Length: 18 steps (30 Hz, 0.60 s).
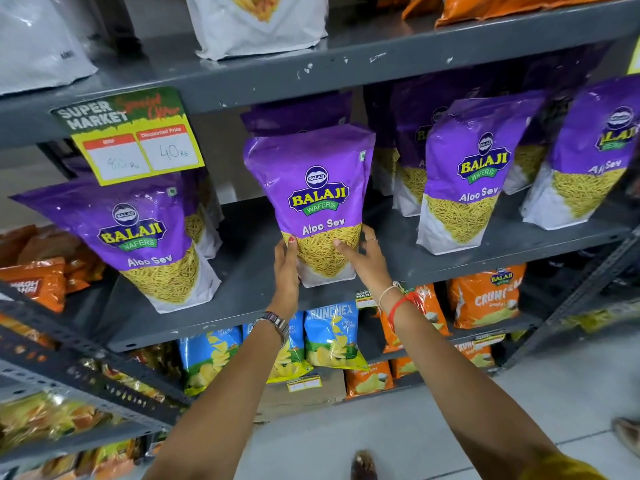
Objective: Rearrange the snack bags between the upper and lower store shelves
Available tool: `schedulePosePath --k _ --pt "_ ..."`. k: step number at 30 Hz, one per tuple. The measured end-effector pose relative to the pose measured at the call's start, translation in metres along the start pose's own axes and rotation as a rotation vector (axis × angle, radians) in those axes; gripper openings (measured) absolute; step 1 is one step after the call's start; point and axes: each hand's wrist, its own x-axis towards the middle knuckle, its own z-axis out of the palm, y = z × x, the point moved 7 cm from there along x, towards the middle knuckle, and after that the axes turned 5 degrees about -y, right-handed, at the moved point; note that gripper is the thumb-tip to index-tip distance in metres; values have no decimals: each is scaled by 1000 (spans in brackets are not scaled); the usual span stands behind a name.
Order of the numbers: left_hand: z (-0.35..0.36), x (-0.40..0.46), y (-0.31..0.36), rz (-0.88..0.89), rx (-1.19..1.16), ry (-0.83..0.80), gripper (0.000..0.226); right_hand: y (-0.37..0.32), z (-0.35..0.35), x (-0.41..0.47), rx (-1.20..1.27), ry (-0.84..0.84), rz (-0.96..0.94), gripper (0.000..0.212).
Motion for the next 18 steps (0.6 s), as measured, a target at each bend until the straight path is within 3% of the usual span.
schedulePosePath --k 6,18 --pt "2 8 0 8 0 -14 24 -5 0 6 -8 -6 16 59" --pt "2 10 5 53 59 -9 33 -7 1 6 -1 20 -1 69"
